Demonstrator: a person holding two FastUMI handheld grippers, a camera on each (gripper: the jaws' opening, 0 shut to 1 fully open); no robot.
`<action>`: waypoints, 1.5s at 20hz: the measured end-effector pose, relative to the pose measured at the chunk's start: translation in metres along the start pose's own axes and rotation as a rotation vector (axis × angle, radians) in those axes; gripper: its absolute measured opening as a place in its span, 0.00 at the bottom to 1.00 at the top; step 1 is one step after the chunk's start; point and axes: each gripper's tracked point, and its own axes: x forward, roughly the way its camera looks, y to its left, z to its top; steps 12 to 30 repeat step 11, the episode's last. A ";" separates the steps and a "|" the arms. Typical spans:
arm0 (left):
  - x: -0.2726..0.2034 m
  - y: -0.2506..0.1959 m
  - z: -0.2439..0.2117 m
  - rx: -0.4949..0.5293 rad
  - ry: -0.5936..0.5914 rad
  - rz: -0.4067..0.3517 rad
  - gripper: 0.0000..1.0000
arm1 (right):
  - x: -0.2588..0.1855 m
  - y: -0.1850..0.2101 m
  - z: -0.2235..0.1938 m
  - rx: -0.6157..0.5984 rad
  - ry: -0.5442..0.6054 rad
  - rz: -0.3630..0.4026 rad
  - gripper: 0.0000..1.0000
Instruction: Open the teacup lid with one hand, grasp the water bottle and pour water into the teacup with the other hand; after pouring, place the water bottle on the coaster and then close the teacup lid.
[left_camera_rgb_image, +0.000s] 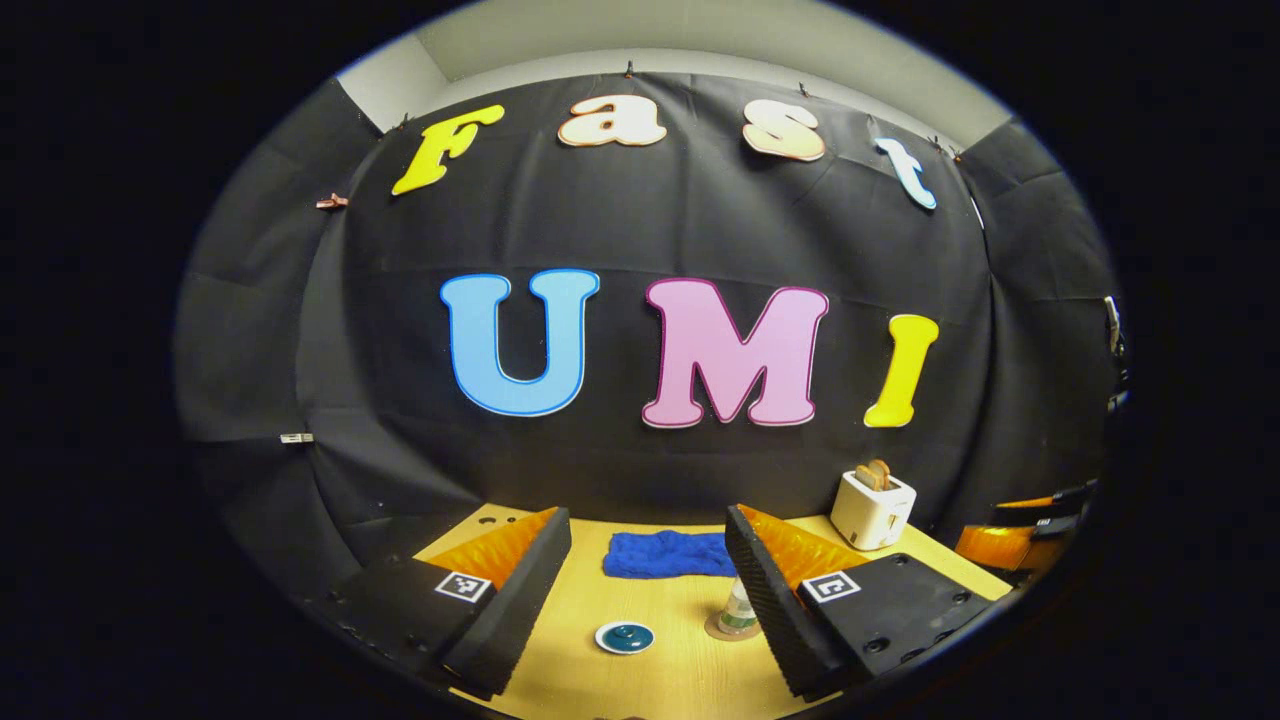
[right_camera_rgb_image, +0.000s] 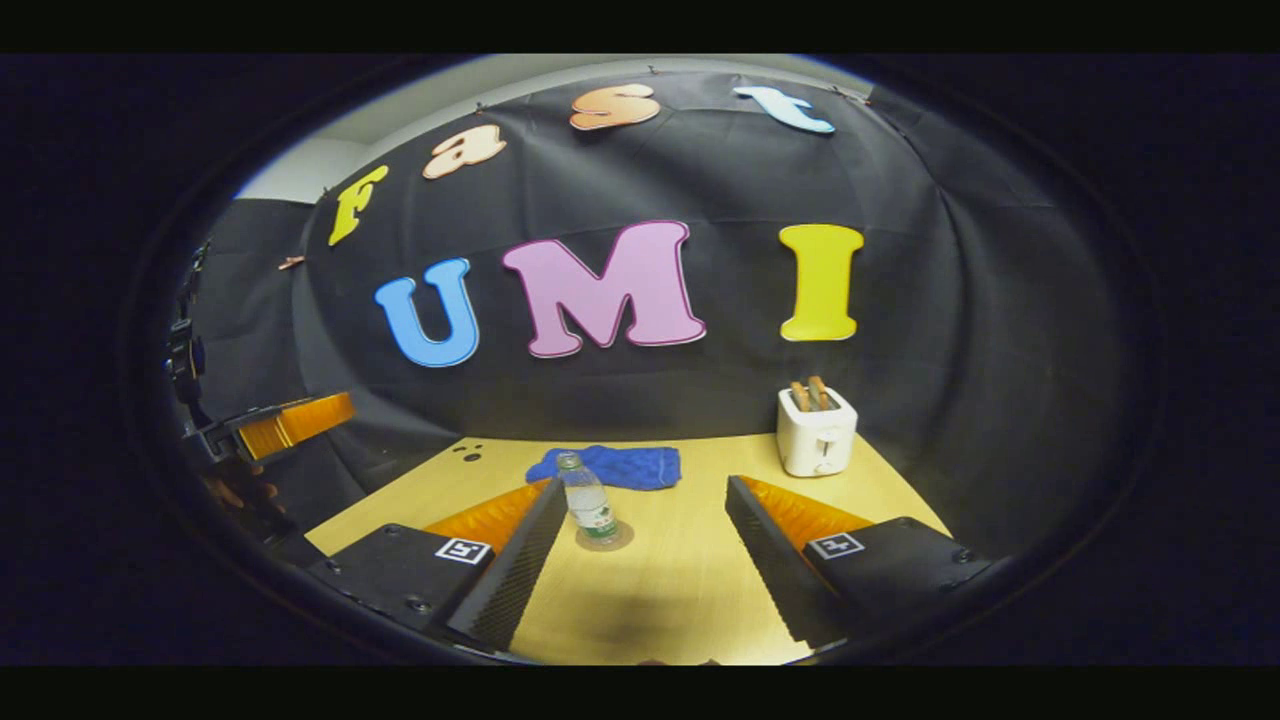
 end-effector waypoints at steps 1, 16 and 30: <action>-0.002 0.004 -0.005 0.004 0.016 -0.005 0.97 | -0.005 0.001 0.001 0.005 0.003 -0.013 0.99; -0.018 0.014 -0.029 0.000 0.035 -0.070 0.97 | -0.014 0.004 0.015 -0.044 0.007 -0.062 0.99; -0.018 0.014 -0.029 0.000 0.035 -0.070 0.97 | -0.014 0.004 0.015 -0.044 0.007 -0.062 0.99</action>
